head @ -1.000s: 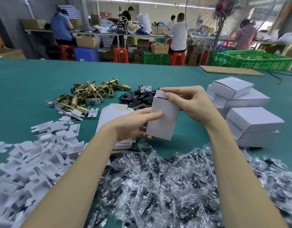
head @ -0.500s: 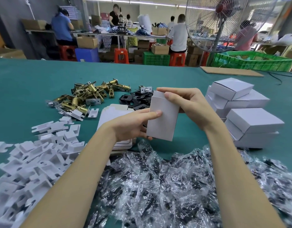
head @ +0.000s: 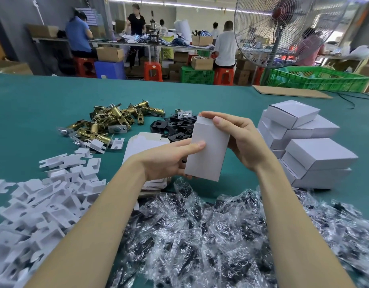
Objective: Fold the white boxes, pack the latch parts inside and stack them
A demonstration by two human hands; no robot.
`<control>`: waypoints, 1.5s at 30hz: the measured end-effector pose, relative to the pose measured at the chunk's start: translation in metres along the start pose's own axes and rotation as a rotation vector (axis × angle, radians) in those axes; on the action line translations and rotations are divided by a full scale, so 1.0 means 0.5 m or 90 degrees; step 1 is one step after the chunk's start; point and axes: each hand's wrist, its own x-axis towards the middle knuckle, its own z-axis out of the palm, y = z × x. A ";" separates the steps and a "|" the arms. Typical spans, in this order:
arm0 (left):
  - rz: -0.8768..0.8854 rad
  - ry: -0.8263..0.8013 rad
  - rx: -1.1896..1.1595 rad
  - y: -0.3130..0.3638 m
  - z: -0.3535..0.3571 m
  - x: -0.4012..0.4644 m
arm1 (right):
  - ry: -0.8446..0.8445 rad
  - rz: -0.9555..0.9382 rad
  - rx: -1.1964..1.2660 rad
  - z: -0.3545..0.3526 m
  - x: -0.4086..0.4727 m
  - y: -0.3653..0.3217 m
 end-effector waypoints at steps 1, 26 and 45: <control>-0.003 0.000 0.000 -0.001 0.000 0.000 | -0.001 -0.001 -0.013 -0.001 0.000 0.000; 0.055 0.289 -0.195 0.022 0.029 0.026 | 0.353 0.070 0.008 0.003 0.032 0.027; 0.071 0.250 -0.207 0.067 0.105 0.026 | 0.257 0.373 0.085 0.006 -0.002 0.107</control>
